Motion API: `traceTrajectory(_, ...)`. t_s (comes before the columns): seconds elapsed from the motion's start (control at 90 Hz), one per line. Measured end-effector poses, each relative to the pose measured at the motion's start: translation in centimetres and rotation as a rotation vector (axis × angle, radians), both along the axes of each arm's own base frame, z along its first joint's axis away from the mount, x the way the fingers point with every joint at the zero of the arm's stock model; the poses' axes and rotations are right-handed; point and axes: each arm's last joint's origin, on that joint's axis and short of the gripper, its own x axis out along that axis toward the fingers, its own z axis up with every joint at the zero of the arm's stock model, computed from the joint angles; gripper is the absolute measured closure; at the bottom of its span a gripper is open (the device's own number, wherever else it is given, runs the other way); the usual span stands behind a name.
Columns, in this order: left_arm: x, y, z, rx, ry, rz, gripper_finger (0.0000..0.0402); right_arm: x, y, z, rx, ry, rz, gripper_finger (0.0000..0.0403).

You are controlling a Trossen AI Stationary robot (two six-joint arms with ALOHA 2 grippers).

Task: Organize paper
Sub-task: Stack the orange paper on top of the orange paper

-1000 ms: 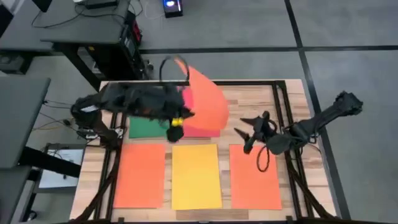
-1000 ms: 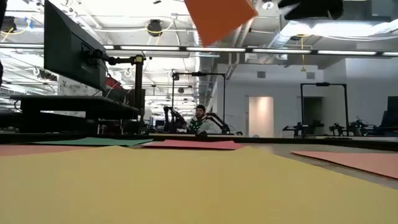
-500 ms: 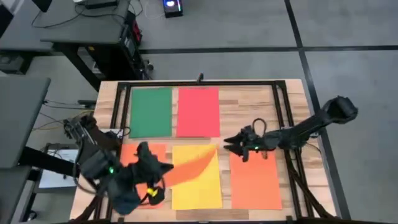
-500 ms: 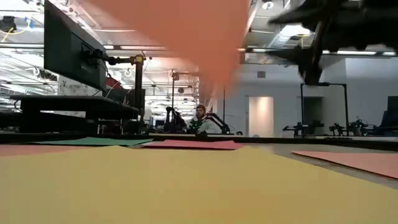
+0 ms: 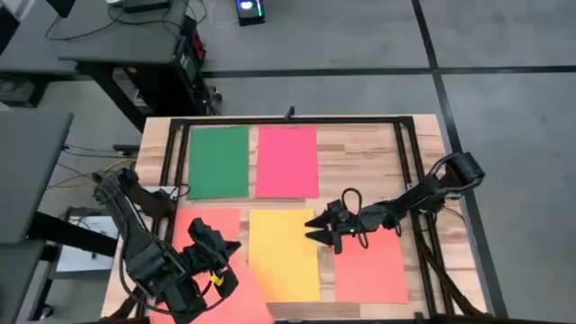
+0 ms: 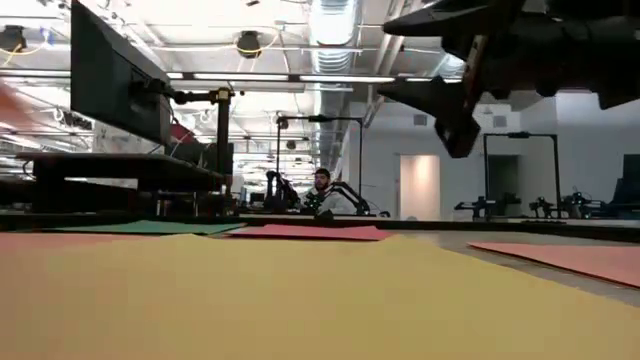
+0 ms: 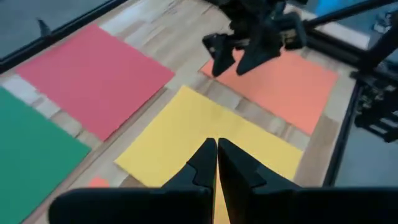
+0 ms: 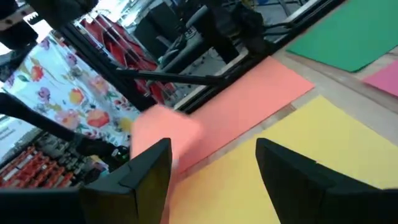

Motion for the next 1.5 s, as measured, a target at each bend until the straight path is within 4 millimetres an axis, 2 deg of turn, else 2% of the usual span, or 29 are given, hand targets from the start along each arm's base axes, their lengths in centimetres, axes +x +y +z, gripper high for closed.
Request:
traceTrajectory(0.111,-0.7,-0.9,-2.1,-0.013,0.008,0.013,0.0401,0.4,0.1,0.0,-0.016,0.034,-0.002,0.0182)
traceTrajectory(0.267,-1.4,-2.4,-6.9,-0.101,-0.009,0.043,0.0402,0.7,0.2,0.3,-0.049,0.031,0.001,0.0182)
traceTrajectory(0.4,-1.8,-4.1,-9.9,-0.182,-0.026,-0.037,0.0402,0.7,0.4,0.4,-0.064,0.025,0.007,0.0182)
traceTrajectory(0.5,-2.4,-5.0,-10.1,-0.214,-0.047,-0.069,0.0402,0.6,0.9,0.4,-0.064,0.023,0.023,0.0182)
traceTrajectory(0.622,-2.8,-5.5,-9.3,-0.217,-0.054,-0.107,0.0402,0.2,1.6,1.0,-0.087,0.000,0.051,0.0181)
traceTrajectory(0.767,-2.6,-5.3,-9.5,-0.117,0.037,-0.210,0.0402,0.0,1.9,1.0,-0.136,0.000,0.066,0.0182)
traceTrajectory(0.989,-2.3,-5.3,-10.6,-0.066,0.160,-0.347,0.0402,0.2,1.2,0.0,-0.190,0.100,0.034,0.0182)
traceTrajectory(1.122,-2.0,-5.8,-12.0,-0.060,0.290,-0.416,0.0402,0.5,0.8,0.1,-0.268,0.095,0.025,0.0181)
traceTrajectory(1.233,-1.8,-6.1,-13.6,-0.031,0.405,-0.459,0.0400,1.7,1.2,1.1,-0.356,0.116,0.034,0.0181)
traceTrajectory(1.356,-1.3,-6.8,-15.1,-0.004,0.445,-0.500,0.0374,3.5,2.0,2.7,-0.486,0.204,0.066,0.0181)
traceTrajectory(1.5,-0.5,-8.3,-16.1,-0.065,0.413,-0.582,0.0312,5.1,2.5,4.9,-0.596,0.211,0.066,0.0182)
